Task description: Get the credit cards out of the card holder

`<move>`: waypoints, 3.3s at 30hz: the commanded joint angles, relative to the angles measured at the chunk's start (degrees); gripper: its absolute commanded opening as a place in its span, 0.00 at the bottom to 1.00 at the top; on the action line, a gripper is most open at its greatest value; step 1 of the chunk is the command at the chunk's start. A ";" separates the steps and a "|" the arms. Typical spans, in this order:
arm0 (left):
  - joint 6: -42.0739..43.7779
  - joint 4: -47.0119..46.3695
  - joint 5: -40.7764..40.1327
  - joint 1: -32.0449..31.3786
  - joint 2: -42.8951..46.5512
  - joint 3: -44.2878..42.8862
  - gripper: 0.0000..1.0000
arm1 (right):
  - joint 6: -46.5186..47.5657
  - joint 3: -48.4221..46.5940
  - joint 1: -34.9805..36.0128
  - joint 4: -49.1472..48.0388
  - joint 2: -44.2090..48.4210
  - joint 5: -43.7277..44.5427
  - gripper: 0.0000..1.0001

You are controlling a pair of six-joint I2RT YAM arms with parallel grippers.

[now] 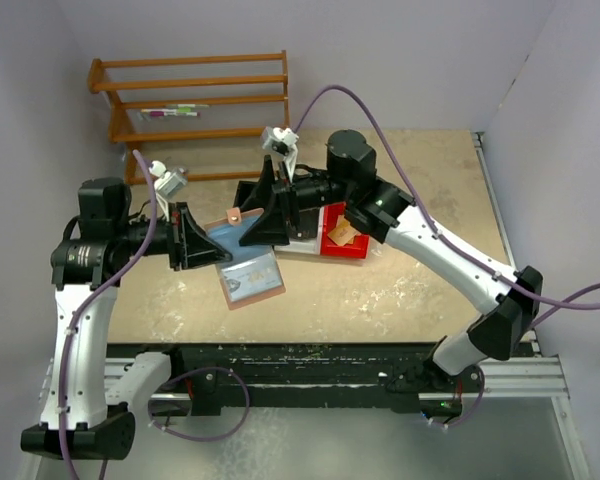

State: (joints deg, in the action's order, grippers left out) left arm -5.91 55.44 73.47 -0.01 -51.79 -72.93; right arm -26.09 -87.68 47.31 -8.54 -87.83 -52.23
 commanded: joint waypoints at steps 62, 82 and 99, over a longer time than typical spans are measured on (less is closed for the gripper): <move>-53.66 -57.65 4.65 0.11 7.79 16.26 0.07 | -25.52 38.46 9.07 -51.70 17.81 46.23 0.09; 11.38 7.72 -22.27 0.11 -6.56 -5.11 0.00 | -8.13 12.91 -9.86 4.03 21.44 23.50 0.63; 18.72 18.32 -9.82 0.10 -13.58 -7.13 0.00 | -14.42 8.53 0.55 -4.45 2.31 4.94 0.50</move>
State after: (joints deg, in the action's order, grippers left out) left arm 8.80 71.50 55.88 -0.01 -65.49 -77.45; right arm -38.06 -78.46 48.18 -8.51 -85.84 -40.32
